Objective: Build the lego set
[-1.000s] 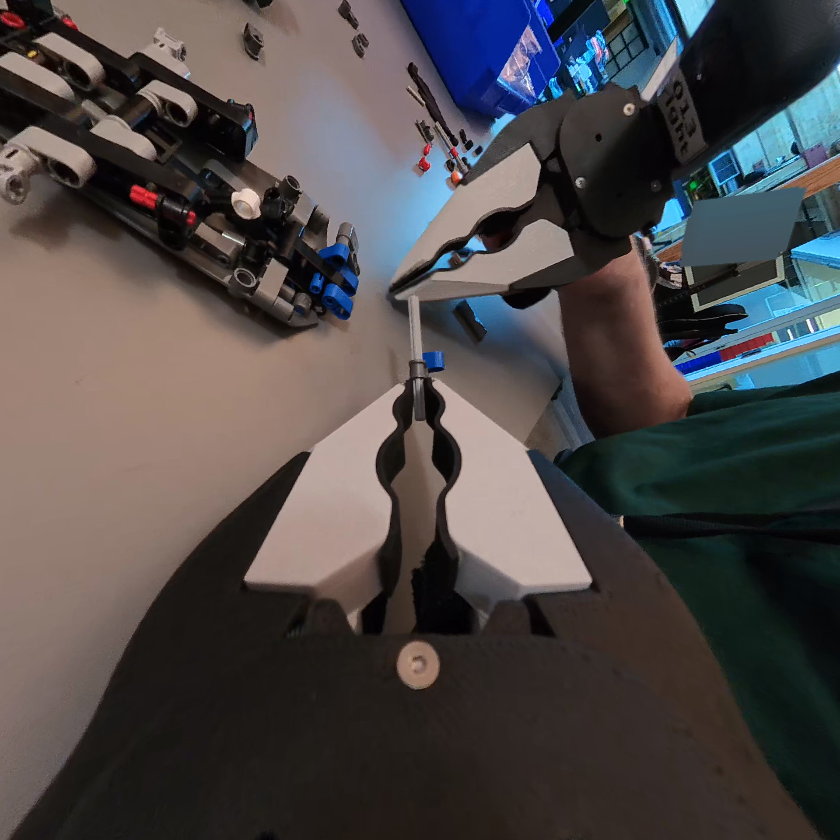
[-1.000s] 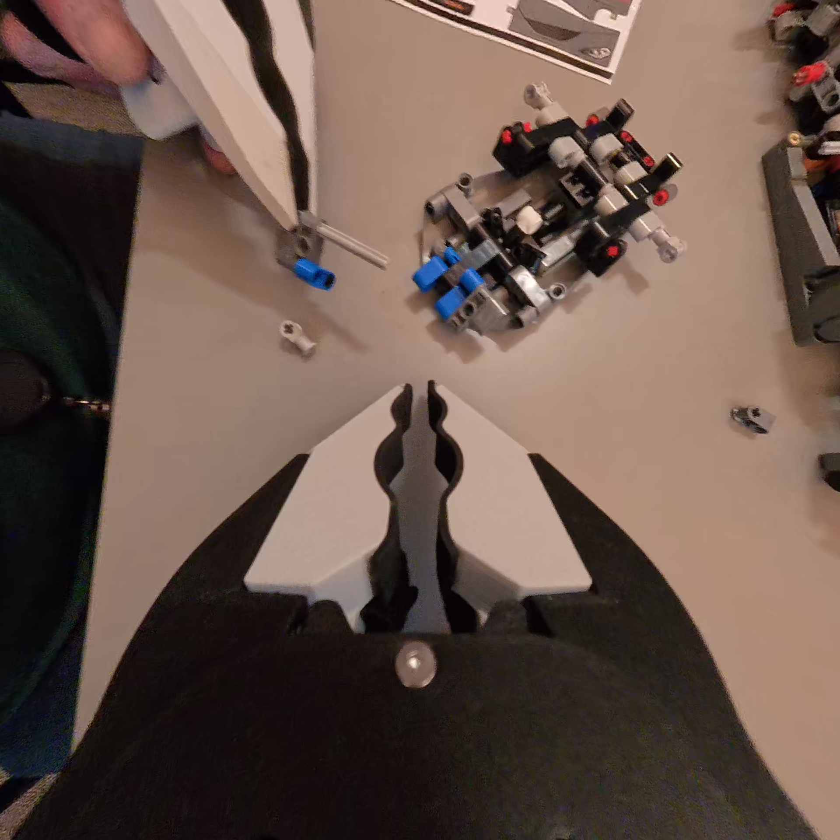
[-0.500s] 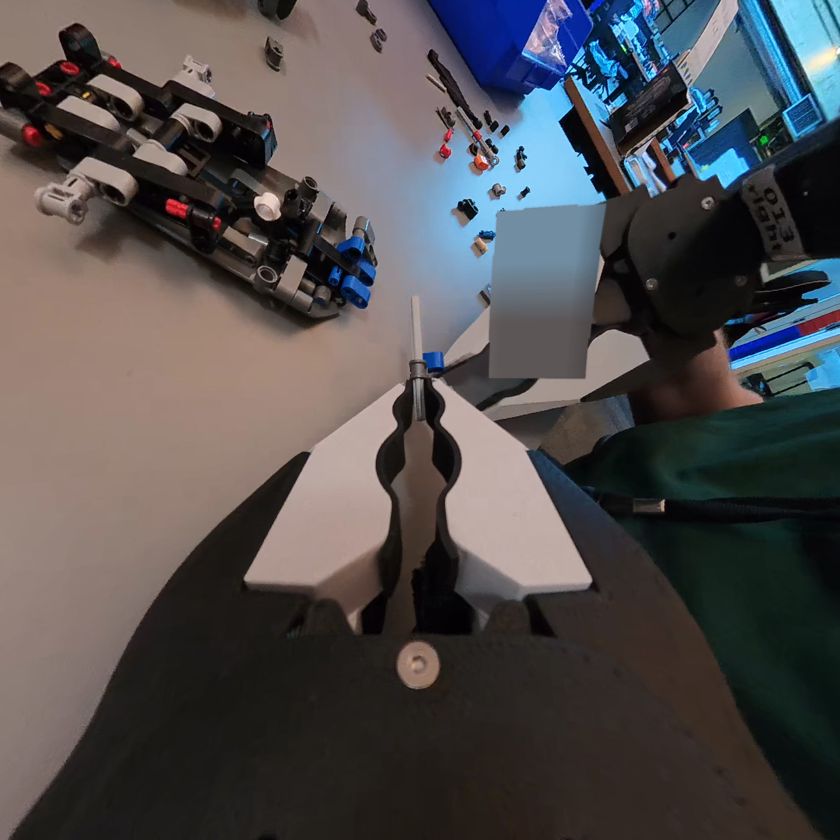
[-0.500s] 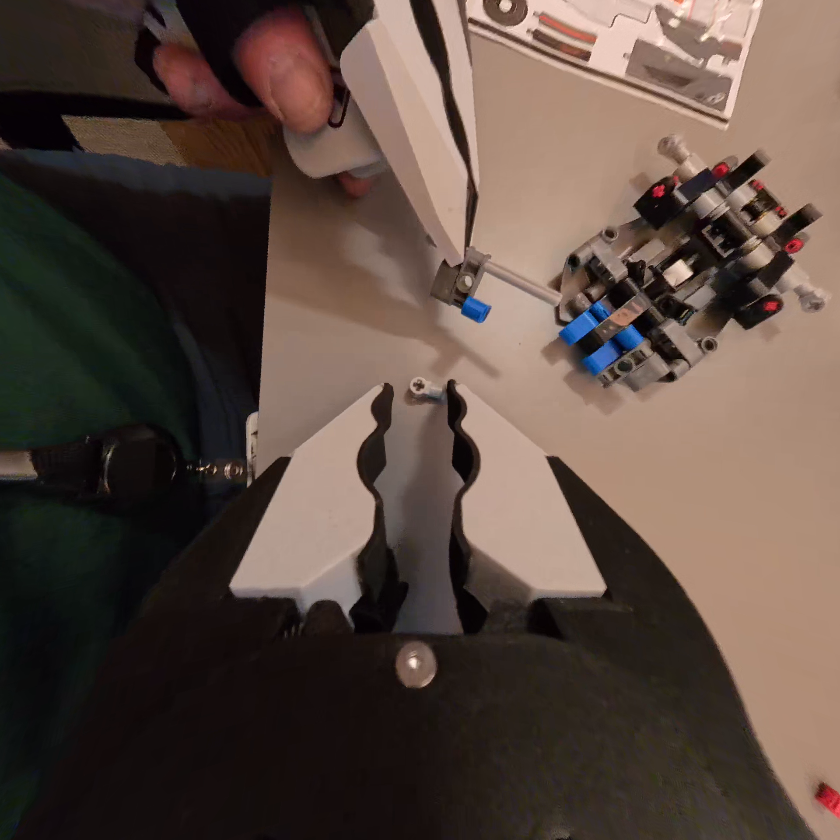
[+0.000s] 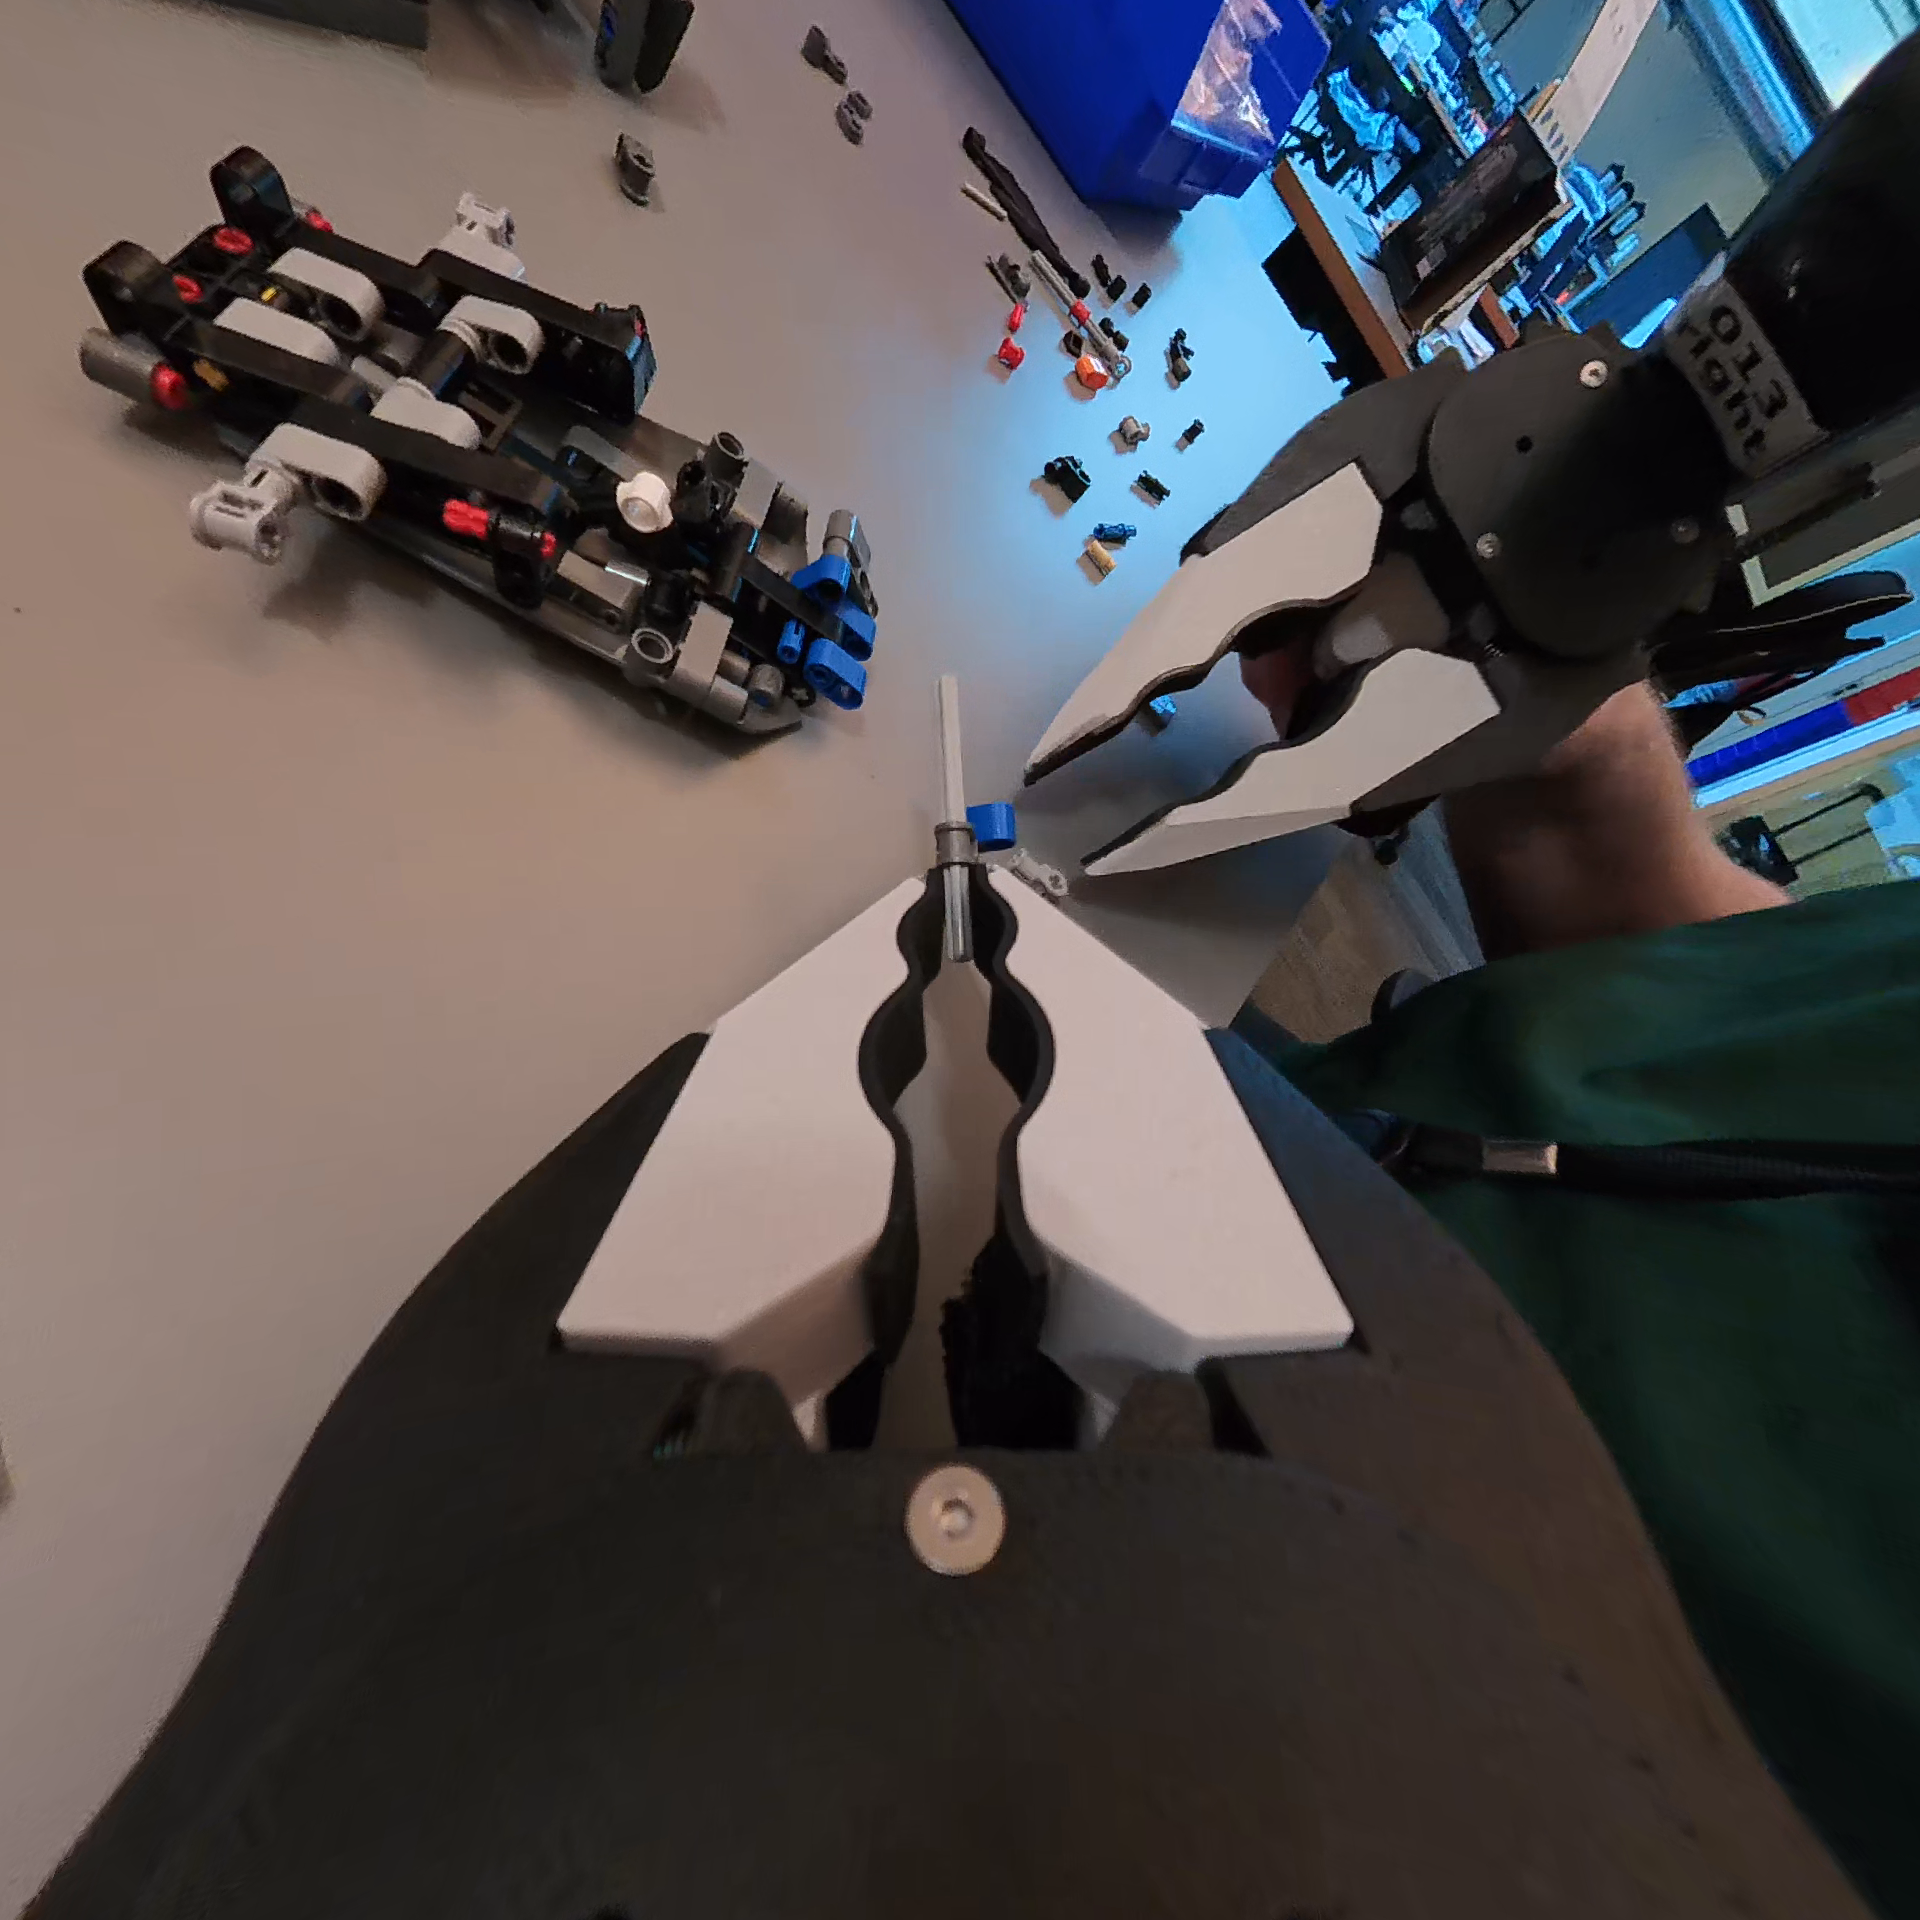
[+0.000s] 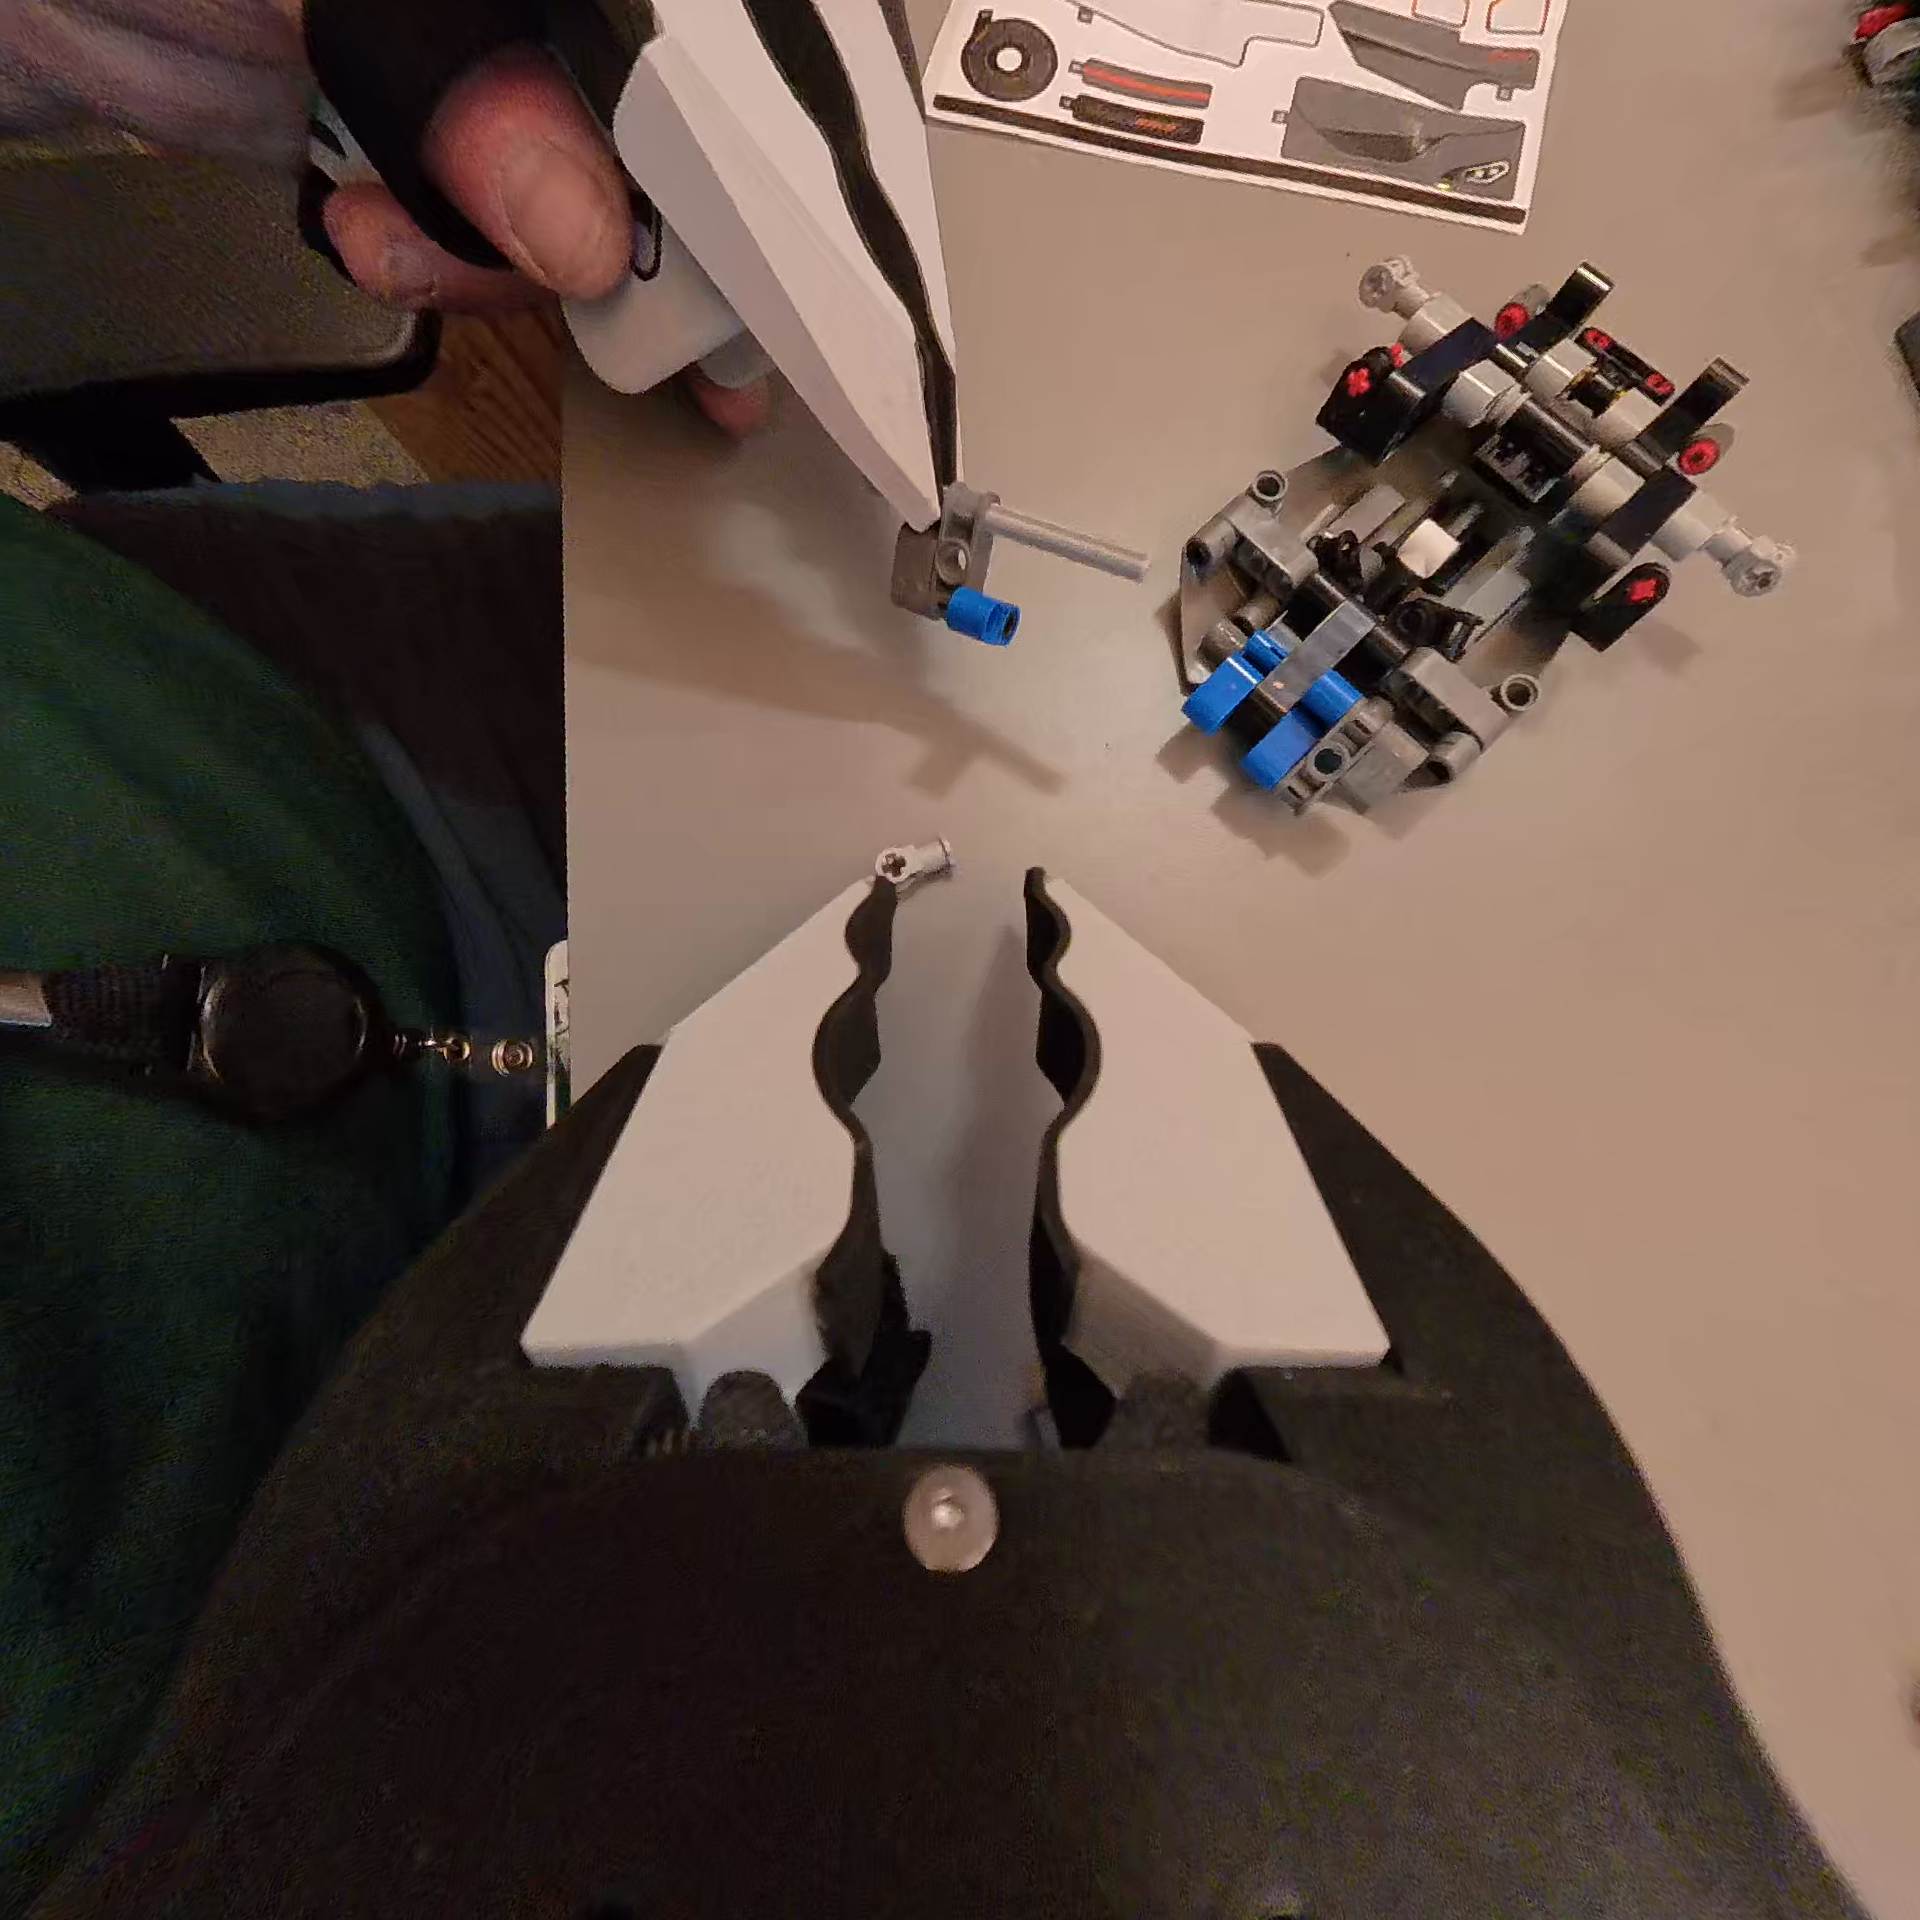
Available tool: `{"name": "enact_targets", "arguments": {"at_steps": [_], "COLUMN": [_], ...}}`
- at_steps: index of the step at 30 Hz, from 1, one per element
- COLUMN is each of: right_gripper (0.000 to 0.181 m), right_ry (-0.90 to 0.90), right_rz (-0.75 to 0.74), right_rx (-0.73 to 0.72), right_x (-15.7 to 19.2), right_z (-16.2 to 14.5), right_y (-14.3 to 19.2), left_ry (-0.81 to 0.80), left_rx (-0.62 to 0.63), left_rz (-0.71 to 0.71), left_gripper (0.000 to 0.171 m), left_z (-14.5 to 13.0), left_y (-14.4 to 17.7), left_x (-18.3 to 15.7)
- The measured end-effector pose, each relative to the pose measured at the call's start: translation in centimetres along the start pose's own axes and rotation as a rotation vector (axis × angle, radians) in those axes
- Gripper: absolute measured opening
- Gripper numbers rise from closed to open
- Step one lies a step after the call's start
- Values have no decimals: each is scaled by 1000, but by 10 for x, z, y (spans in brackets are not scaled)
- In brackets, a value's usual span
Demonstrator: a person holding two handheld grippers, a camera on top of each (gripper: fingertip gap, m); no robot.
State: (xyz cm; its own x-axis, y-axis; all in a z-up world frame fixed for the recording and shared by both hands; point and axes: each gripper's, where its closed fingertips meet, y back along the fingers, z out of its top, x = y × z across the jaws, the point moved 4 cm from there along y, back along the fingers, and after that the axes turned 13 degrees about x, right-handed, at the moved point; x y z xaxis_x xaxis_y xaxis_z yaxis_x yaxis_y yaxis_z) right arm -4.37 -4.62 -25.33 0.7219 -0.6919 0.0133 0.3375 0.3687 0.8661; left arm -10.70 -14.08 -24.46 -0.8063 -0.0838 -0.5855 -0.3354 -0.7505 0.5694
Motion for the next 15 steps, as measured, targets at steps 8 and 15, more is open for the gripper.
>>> {"name": "enact_targets", "arguments": {"at_steps": [8,15], "right_gripper": [26,29], "right_ry": [1,16], "right_rz": [-19,-30], "right_rx": [-9,-13], "right_x": [-2,-1], "right_z": [3,5], "right_y": [5,5], "left_ry": [7,17], "left_rx": [15,53], "left_rz": [-23,-36], "left_gripper": [2,2], "left_z": [5,7], "left_y": [-1,-4], "left_x": [4,9]}}
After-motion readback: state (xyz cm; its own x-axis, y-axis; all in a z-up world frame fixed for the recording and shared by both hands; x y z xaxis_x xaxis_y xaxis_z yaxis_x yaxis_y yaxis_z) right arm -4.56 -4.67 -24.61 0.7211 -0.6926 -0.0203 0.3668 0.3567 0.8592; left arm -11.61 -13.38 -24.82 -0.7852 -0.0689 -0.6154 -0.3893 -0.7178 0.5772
